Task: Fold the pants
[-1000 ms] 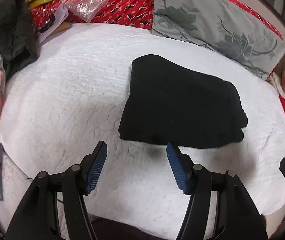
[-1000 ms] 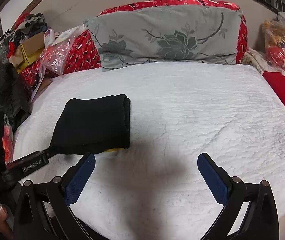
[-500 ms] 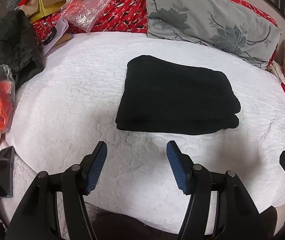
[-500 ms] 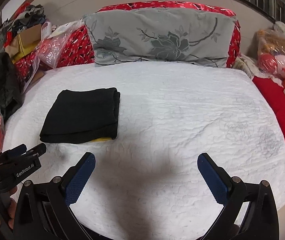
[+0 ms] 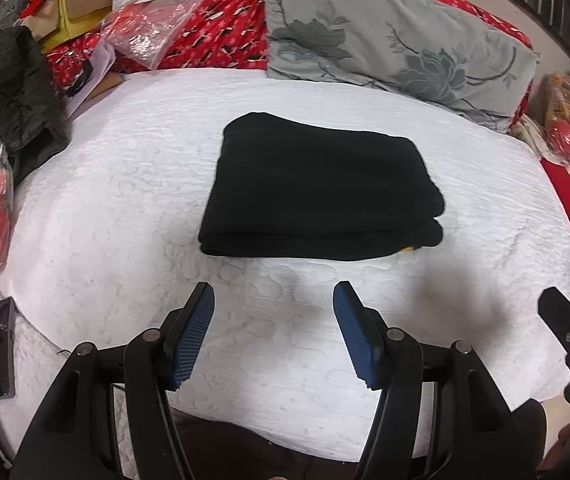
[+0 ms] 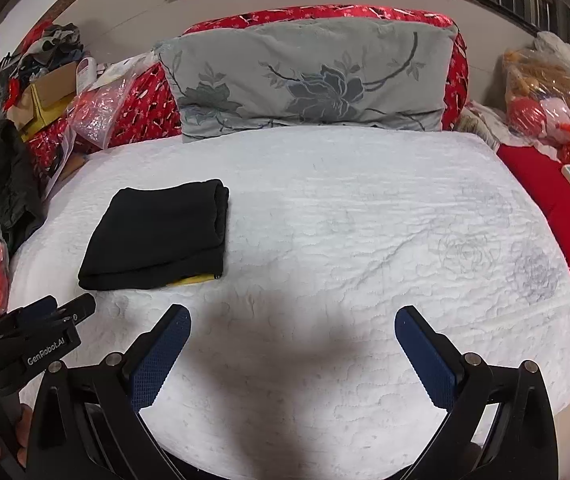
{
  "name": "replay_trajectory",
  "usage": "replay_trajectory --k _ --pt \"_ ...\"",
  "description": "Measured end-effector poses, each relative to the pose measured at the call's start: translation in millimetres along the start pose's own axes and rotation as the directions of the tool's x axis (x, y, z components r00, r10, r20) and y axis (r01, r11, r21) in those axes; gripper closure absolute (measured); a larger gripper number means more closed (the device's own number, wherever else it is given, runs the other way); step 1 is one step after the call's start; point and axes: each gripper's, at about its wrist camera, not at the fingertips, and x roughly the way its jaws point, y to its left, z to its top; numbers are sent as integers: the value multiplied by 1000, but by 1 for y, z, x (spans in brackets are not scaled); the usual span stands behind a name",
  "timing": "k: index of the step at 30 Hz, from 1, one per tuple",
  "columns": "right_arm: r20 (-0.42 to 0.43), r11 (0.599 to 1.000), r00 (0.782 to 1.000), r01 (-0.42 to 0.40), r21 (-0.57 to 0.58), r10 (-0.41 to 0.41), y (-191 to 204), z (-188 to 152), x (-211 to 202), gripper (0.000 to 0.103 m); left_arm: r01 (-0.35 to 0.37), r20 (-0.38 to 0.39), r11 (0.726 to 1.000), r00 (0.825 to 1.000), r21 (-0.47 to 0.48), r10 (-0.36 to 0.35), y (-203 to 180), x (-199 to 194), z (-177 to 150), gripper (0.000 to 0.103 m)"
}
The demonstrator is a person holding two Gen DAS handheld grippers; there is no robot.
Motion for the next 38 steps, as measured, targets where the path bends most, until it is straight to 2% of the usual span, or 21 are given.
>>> replay_trajectory --k 6,17,27,34,38 --pt "-5 1000 1000 8 22 -8 -7 -1 1 0 57 -1 998 998 34 -57 -9 -3 -1 42" --pt "-26 998 999 19 55 -18 -19 -1 6 0 163 -58 983 986 86 -158 -22 -4 -6 42" --pt "-46 997 999 24 67 -21 -24 -2 11 0 186 -64 979 981 79 -181 -24 -5 -4 42" --pt "-51 997 998 32 68 -29 -24 -4 11 0 171 -7 981 985 87 -171 -26 -12 3 42" --pt "-51 997 998 36 72 -33 -25 -4 11 0 171 -17 982 985 81 -170 -26 -11 5 42"
